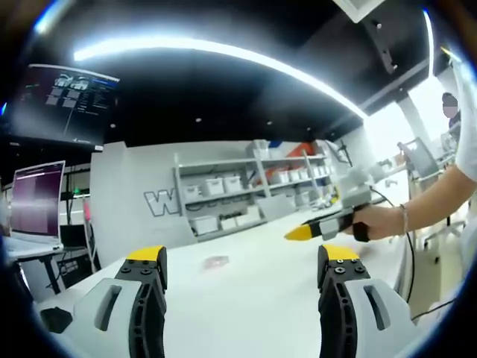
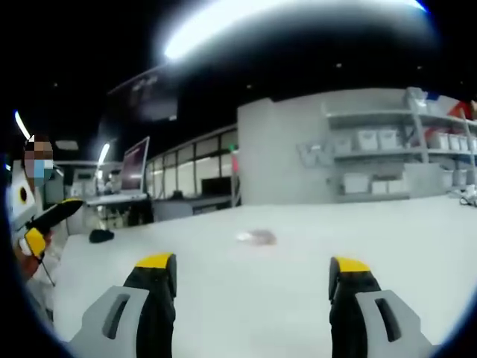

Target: Open the resealable bag by pulling the two sides of the seal apart until the entire bag opening is separated and visibly accessible.

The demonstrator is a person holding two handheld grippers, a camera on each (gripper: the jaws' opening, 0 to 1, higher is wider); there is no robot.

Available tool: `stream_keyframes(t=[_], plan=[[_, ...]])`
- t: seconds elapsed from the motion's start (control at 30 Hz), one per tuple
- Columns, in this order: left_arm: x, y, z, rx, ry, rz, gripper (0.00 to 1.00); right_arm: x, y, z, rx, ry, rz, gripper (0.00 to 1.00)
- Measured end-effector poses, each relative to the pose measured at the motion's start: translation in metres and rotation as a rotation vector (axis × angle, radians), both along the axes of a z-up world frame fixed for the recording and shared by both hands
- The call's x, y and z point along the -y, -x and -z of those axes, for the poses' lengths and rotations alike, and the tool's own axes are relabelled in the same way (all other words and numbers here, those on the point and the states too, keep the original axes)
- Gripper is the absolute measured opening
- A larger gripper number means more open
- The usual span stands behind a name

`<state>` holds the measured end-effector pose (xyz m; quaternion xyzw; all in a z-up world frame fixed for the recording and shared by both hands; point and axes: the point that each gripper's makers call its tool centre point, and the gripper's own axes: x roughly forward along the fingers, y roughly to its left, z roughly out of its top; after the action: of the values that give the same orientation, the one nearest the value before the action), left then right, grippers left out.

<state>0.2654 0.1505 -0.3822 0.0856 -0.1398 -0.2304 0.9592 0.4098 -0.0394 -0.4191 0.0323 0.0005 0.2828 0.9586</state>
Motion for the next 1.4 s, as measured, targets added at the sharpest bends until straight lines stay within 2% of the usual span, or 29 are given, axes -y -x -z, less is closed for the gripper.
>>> stream_keyframes(t=[0.8,1.4], plan=[[-0.005,-0.008,0.005,-0.014,0.006,-0.024,0.81,0.028,0.027,0.001,0.01,-0.041,0.036,0.86],[-0.006,-0.012,0.006,-0.018,0.017,-0.03,0.81,0.052,0.047,-0.007,0.044,-0.056,0.074,0.86]])
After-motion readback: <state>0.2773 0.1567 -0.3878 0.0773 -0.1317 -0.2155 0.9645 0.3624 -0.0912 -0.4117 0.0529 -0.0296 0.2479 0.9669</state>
